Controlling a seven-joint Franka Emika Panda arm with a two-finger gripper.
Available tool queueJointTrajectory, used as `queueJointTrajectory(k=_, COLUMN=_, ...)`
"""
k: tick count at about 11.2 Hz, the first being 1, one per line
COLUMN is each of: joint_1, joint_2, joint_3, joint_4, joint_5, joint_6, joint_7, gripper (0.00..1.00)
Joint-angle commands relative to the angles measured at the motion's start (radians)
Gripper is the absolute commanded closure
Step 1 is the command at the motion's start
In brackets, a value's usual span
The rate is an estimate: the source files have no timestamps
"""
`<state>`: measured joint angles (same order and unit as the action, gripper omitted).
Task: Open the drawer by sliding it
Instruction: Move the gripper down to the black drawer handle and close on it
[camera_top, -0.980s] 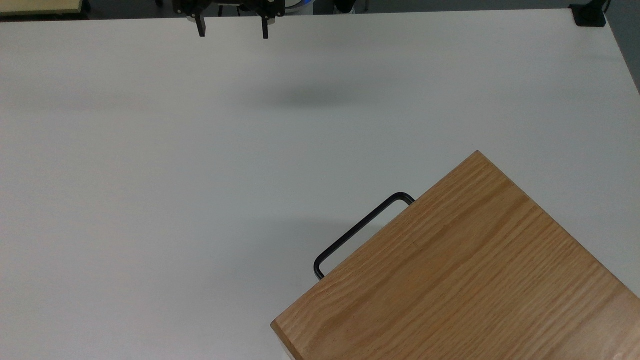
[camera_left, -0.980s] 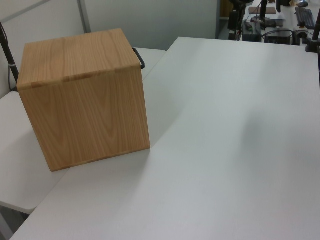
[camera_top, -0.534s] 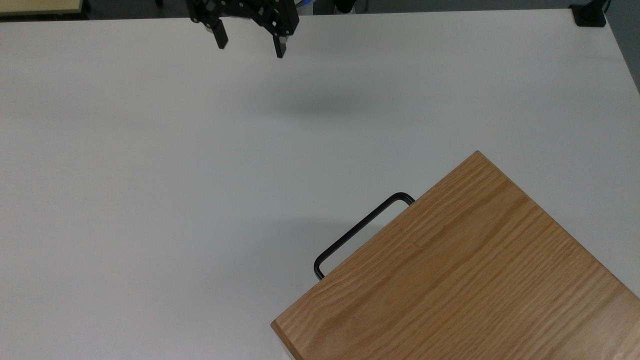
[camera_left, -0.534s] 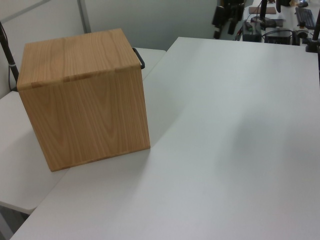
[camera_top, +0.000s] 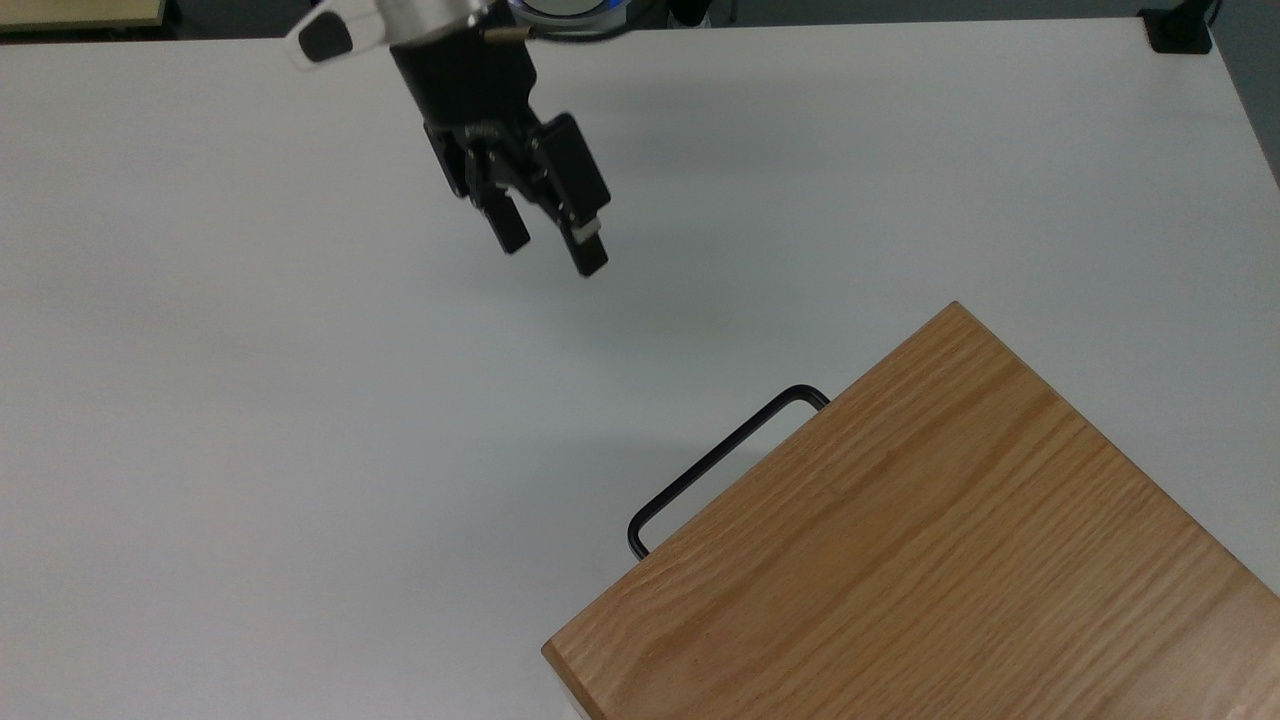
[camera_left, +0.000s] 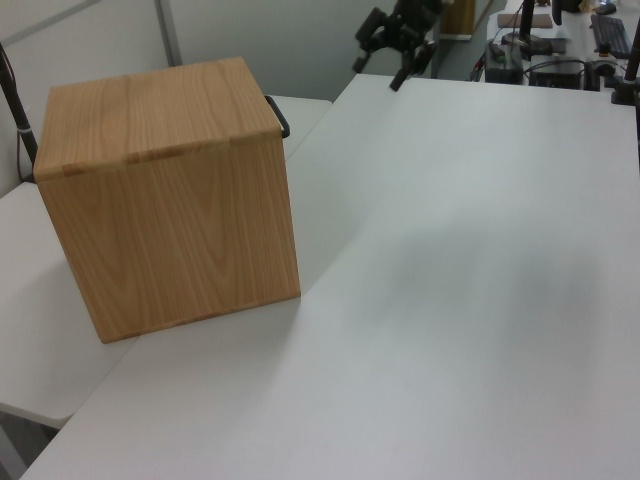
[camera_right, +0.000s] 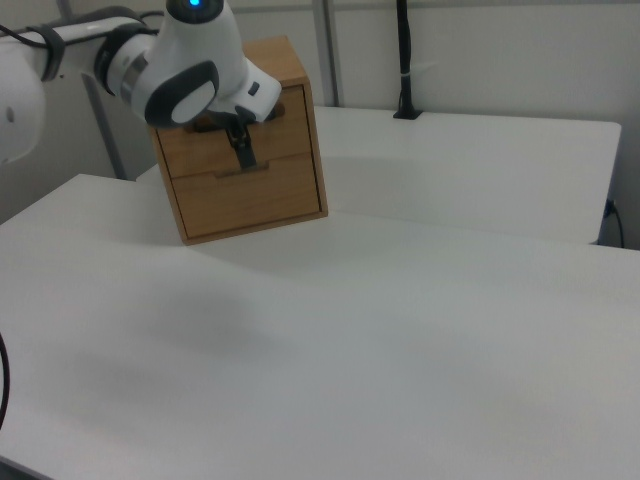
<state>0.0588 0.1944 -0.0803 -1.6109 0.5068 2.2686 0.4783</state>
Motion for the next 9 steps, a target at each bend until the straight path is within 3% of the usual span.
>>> queueJointTrajectory(k=1, joint_1=0.032, joint_2=0.086, joint_3=0.014, joint_4=0.047, joint_5=0.099, joint_6=0.174, joint_7=0.074, gripper=0.00)
queueJointTrajectory(k=2, joint_1=0.067, joint_2=0.141, joint_3=0.019, joint_4=0.063, joint_5=0.137, joint_6=0.281, joint_7=0.072, gripper=0.00)
queueJointTrajectory(k=3, joint_1=0.085, joint_2=0.184, joint_3=0.030, joint_4=0.087, joint_5=0.153, joint_6=0.389, joint_7=0.074, gripper=0.18)
queueJointTrajectory(k=5, joint_1=0.096, joint_2=0.229, joint_3=0.092, joint_4=0.098, joint_5=0.173, joint_6=0.521, joint_7=0.072, gripper=0.39)
queueJointTrajectory(k=6, joint_1=0.096, joint_2=0.240, joint_3=0.108, joint_4=0.101, joint_5=0.174, joint_6=0.564, joint_7=0.072, gripper=0.60)
queueJointTrajectory(k=9, joint_1=0.095, joint_2=0.270, joint_3=0.132, joint_4=0.141, joint_5=0.174, joint_6=0.577, joint_7=0.074, gripper=0.70)
